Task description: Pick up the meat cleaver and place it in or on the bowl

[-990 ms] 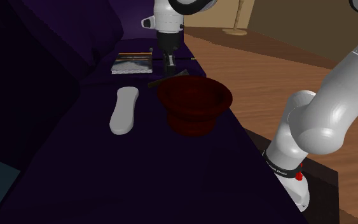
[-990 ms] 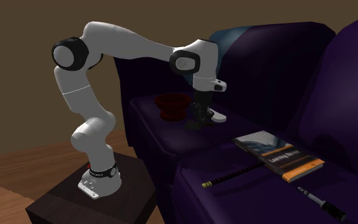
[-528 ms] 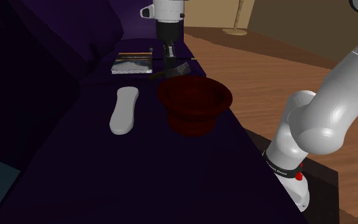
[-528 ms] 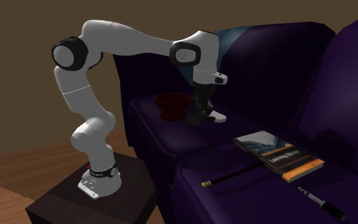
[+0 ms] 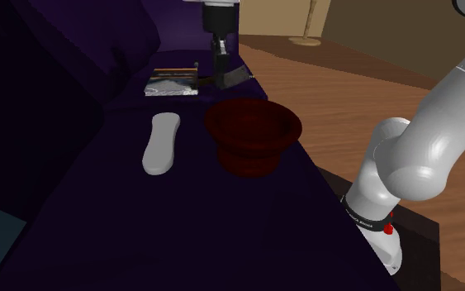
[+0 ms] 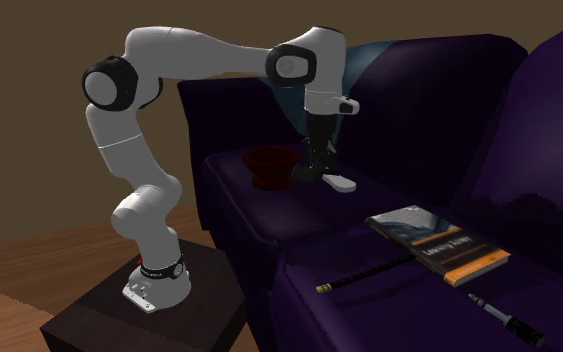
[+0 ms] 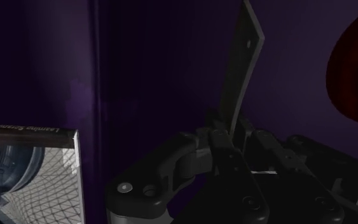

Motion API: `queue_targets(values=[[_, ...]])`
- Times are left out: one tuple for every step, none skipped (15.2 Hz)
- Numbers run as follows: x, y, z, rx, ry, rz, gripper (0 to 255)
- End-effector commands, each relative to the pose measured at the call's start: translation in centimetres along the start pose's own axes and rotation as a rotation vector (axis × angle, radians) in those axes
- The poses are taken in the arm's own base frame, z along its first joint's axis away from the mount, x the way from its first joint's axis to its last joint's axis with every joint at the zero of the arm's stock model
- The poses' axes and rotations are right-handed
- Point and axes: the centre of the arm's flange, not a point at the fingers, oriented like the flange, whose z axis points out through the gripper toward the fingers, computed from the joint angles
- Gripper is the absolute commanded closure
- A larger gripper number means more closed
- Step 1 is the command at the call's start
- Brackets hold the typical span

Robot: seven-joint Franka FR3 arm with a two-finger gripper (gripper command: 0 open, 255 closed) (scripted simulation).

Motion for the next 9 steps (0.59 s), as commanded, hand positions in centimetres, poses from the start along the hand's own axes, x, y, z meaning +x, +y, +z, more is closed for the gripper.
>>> queue_targets(values=[[0.0,0.0,-1.0,0.0,0.0,0.0,255],[0.0,0.0,-1.5,0.0,0.0,0.0,255],[0.0,-0.1,-2.0,0.0,0.0,0.0,255],[0.0,-0.1,-2.5,0.0,0.0,0.0,255],[-0.1,-0.1,-3.1,0.0,0.0,0.0,255],[-0.1,-0.1,-3.6,0.0,0.0,0.0,255],[-0.1,-0.1,-4.1,0.0,0.0,0.0,255],[-0.1,-0.1,-4.7,0.0,0.0,0.0,255],[-0.1,-0.1,-5.2,0.0,0.0,0.0,255]])
